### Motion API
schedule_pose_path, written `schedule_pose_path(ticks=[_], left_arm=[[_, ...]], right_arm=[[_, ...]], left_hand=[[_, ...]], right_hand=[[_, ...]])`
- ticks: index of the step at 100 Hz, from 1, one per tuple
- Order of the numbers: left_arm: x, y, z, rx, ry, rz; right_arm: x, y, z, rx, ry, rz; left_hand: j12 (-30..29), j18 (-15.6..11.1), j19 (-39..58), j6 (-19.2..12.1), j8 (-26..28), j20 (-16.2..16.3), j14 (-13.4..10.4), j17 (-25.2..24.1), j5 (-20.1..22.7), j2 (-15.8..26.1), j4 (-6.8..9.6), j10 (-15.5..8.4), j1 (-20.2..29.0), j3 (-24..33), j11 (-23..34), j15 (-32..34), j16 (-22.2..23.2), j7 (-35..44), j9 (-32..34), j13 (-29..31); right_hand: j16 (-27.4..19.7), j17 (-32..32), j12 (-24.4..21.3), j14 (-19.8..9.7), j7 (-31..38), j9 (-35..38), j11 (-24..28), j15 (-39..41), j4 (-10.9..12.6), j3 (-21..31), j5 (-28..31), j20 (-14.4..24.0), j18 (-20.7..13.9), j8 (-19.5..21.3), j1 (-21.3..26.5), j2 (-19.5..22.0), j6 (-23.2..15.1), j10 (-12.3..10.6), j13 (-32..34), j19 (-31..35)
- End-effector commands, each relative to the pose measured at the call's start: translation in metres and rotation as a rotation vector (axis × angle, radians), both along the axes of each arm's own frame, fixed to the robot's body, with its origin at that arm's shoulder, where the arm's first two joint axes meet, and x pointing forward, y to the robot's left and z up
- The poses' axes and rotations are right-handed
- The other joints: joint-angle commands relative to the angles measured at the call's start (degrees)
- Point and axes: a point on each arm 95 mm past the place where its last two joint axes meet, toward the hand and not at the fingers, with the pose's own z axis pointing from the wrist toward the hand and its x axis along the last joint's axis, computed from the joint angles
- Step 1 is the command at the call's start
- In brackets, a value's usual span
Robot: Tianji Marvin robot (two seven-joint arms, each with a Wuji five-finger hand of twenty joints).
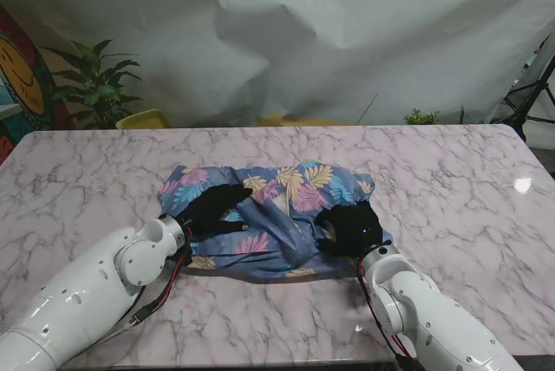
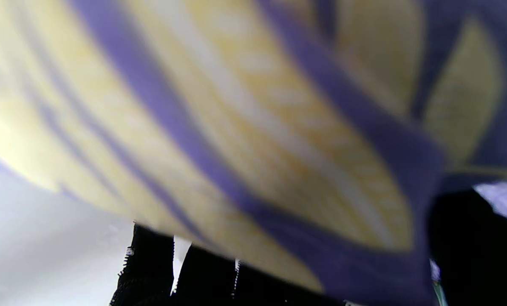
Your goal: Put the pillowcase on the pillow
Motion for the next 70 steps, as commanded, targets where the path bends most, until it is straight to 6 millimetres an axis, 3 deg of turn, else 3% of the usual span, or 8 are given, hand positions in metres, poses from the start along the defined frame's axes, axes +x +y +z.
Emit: schedule_pose_path(ticks=[1, 14, 22, 35, 50, 70], left_arm=[[-0.006, -0.009, -0.008, -0.020, 0.020, 0.019], [-0.014, -0.010, -0.001, -0.085, -0.052, 0.103], [-0.023, -0.008, 0.005, -0.091, -0.087, 0.158], [-0.037, -0.002, 0.009, -0.087, -0.129, 0.256], [-0.049, 0.009, 0.013, -0.088, -0.139, 0.321], [-0.063, 0.024, 0.018, -0.046, -0.135, 0.368]], right_arm=[[-0.002, -0.008, 0.000, -0.008, -0.002, -0.035], [-0.012, -0.011, 0.017, 0.079, -0.074, -0.079], [-0.017, -0.014, 0.028, 0.133, -0.149, -0.113], [-0.025, -0.013, 0.045, 0.253, -0.270, -0.165], [-0.031, -0.016, 0.050, 0.347, -0.348, -0.195], [-0.035, -0.021, 0.050, 0.391, -0.381, -0.191]], left_hand=[[0.8, 2.0, 0.4, -0.4, 1.0, 1.7, 0.0, 1.4, -1.0, -0.6, 1.51, 0.1, 0.8, -0.9, -0.7, 0.0, 1.0, 0.8, -2.3, -0.8], [1.7, 2.1, 0.4, -0.9, 1.5, 1.9, 0.1, 1.3, -0.7, -0.6, 1.46, -0.2, 0.4, -1.0, -0.4, 0.0, 1.2, 1.8, -2.2, -0.9], [1.9, 2.2, 0.2, -0.9, 1.6, 1.9, 0.3, 1.1, -0.7, -0.2, 1.42, 0.0, 0.0, -1.1, -0.5, -0.2, 1.1, 2.2, -2.3, -1.0], [2.0, 2.4, 0.0, -0.9, 1.7, 1.8, 0.6, 1.1, -0.3, 0.4, 1.37, 0.3, -0.3, -1.2, -0.7, -0.5, 0.8, 2.7, -2.3, -0.9], [1.9, 2.4, -0.4, -1.1, 1.5, 1.6, 0.7, 0.8, 0.2, 0.8, 1.32, 0.2, -0.7, -1.3, -0.8, -0.7, 0.4, 3.0, -2.4, -1.0], [0.6, 2.5, -1.1, -1.3, 1.0, 0.9, 0.8, 0.6, 0.0, 1.2, 1.27, -0.1, -1.5, -1.5, -1.2, -1.6, -1.7, 2.8, -2.4, -0.9]], right_hand=[[-0.8, -0.5, 0.4, 0.4, 1.6, 0.5, 1.2, 0.9, 0.0, 1.5, 1.2, -0.3, -0.2, 0.4, -1.5, -2.2, -0.4, 0.4, -0.1, 0.5], [-1.0, -2.1, 0.1, 1.1, 0.7, -1.3, 0.5, 0.4, 0.1, -4.1, 0.1, -0.6, 0.5, -0.2, -3.9, 0.3, 0.1, 1.1, -2.5, -0.3], [-1.1, -3.3, 0.0, 1.5, -0.4, -3.7, 0.2, 0.0, 1.3, -11.8, -1.6, -0.9, 0.8, -0.9, -5.4, 5.4, 0.8, 1.9, -4.6, -0.8], [-1.2, -5.6, 0.0, 1.8, -2.0, -9.7, 0.2, 0.0, 2.4, -17.3, -4.8, -1.3, 0.8, -1.3, -8.0, 10.8, 1.9, 3.4, -9.2, -1.5], [-1.6, -8.6, -0.5, 2.3, -3.7, -15.7, -0.6, -0.2, 2.7, -19.5, -8.3, -2.0, 0.4, -1.9, -9.4, 14.8, 2.6, 3.9, -14.3, -3.3], [-4.6, -12.7, -2.3, 1.1, -8.6, -24.5, -2.7, -3.1, 3.5, -29.2, -17.1, -5.7, -3.4, -6.6, -7.7, 21.2, 5.4, 3.4, -21.6, -8.7]])
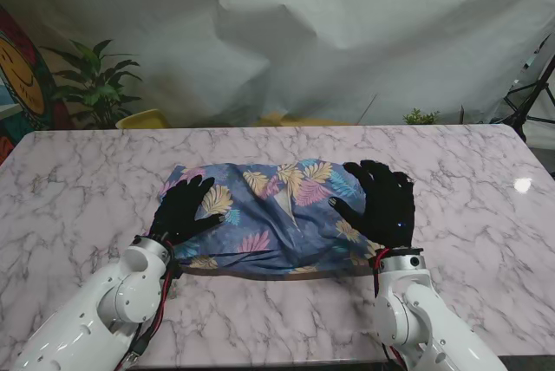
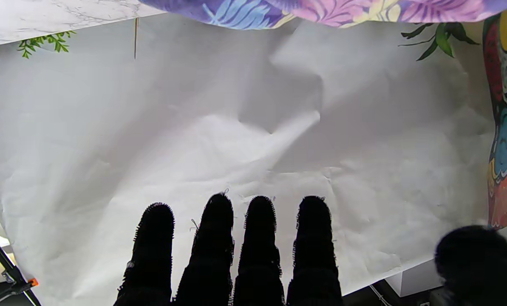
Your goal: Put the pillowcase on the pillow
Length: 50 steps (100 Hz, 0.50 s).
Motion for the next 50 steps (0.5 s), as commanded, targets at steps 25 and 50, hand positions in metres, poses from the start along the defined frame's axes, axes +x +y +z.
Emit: schedule_pose_path(ticks=[25, 50], left_arm=[[-0.018, 0.020, 0.002, 0.028, 0.035, 0.067], [-0.023, 0.027, 0.003, 0.042, 0.030, 0.090]], right_arm=[[-0.002, -0.008, -0.003, 0.021, 0.046, -0.007], [-0.001, -0.011, -0.005, 0.040, 0.048, -0.008]], left_hand=[[-2.7, 0.0, -3.3, -1.4, -0.9, -2.4, 0.3, -0.6, -1.3, 3.5, 1.18, -0.4, -3.1, -1.7, -1.6, -2.4, -4.6, -0.9, -2.8, -1.2], [-3.6, 0.0, -3.8, -1.3, -1.1, -4.0, 0.1, -0.3, -1.1, 3.5, 1.19, -0.6, -3.2, -1.7, -1.5, -2.4, -6.2, -1.1, -2.6, -1.2]], right_hand=[[-3.7, -3.4, -3.6, -1.8, -3.5, -6.1, -6.8, -6.5, 2.7, -12.4, -6.5, -5.8, -5.6, -7.3, 2.2, 7.9, 7.1, 1.9, -5.6, -7.0], [-4.1, -2.9, -3.0, -1.7, -3.5, -5.9, -5.8, -7.2, 3.0, -14.8, -4.8, -6.6, -5.7, -7.8, 3.8, 8.1, 7.6, 2.4, -4.6, -7.9]])
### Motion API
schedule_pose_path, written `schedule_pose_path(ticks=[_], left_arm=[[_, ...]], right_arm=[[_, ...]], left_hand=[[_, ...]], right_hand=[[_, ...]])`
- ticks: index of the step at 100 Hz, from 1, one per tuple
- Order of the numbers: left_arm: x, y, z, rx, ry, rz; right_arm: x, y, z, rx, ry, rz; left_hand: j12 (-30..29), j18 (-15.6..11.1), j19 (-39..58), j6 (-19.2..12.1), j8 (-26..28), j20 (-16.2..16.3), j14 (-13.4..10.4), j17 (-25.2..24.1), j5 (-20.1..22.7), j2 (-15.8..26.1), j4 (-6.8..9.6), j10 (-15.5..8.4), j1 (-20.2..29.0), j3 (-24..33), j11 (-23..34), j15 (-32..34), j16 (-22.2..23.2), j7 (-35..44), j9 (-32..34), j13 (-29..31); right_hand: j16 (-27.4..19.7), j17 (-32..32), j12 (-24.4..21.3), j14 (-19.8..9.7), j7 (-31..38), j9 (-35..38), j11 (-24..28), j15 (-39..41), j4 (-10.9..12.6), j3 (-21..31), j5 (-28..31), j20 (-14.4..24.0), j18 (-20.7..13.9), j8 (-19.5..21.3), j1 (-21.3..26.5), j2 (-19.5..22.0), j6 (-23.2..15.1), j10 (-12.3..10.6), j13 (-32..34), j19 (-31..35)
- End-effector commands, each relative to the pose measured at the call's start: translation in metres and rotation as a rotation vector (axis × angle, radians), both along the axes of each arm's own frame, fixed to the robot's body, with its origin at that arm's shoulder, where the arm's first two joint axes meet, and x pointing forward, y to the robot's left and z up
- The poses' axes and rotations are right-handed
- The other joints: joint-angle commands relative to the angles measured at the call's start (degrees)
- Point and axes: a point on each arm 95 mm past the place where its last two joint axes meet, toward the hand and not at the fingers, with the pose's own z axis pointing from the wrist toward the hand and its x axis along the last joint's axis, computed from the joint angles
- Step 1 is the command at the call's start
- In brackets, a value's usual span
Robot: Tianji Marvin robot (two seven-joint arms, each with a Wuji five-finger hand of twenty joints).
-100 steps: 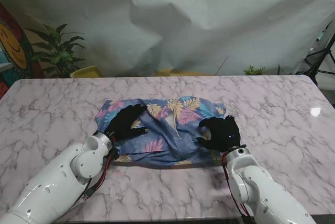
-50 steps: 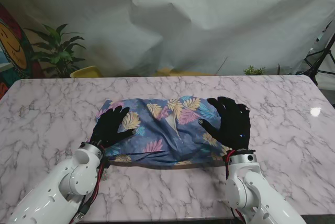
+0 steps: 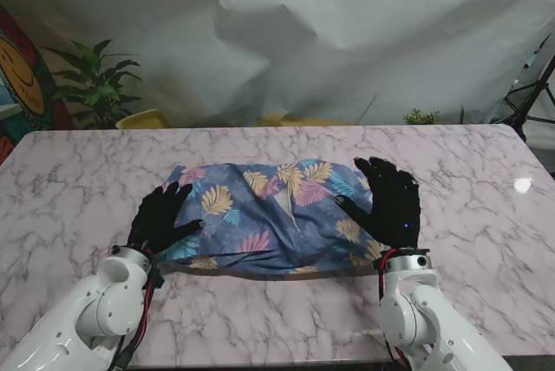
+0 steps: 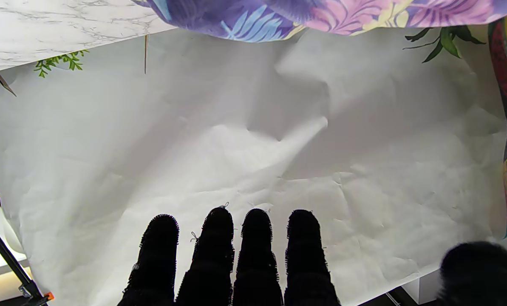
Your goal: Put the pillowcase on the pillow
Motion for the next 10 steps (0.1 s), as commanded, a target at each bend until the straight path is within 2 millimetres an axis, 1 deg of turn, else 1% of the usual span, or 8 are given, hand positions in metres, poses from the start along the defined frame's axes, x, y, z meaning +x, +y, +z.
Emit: schedule_pose_path(ticks=[1, 10], left_arm=[[-0.0007, -0.0001, -0.0010, 0.003, 0.008, -0.001], [-0.0008, -0.0001, -0.0009, 0.003, 0.006, 0.000]], right_arm=[[-0.0010, -0.0003, -0.0030, 0.006, 0.004, -0.002], [-0.0007, -0.0003, -0.0044, 0.008, 0.005, 0.000]], left_hand=[[-0.9, 0.0, -2.5, -0.9, -0.8, -1.2, 0.1, -0.3, -1.1, 2.7, 1.19, -0.5, -1.0, -1.7, -1.0, -1.8, -0.8, -1.1, -2.6, -1.2], [-0.8, 0.0, -2.5, -0.7, -0.8, -1.4, 0.0, -0.3, -1.0, 2.7, 1.19, -0.4, -1.0, -1.7, -0.9, -1.8, -1.0, -1.1, -2.6, -1.2]], right_hand=[[-1.7, -0.6, 0.1, -1.0, -1.5, -1.6, -0.3, -2.9, 1.2, -1.7, -0.2, -1.3, -2.1, -1.1, 1.3, 2.9, 1.2, 0.2, -0.2, -1.4], [-1.7, -0.4, 0.2, -1.0, -1.4, -1.2, -0.1, -2.8, 1.3, -2.0, 0.1, -1.3, -2.0, -1.0, 1.5, 3.0, 1.3, 0.1, 0.2, -1.4]])
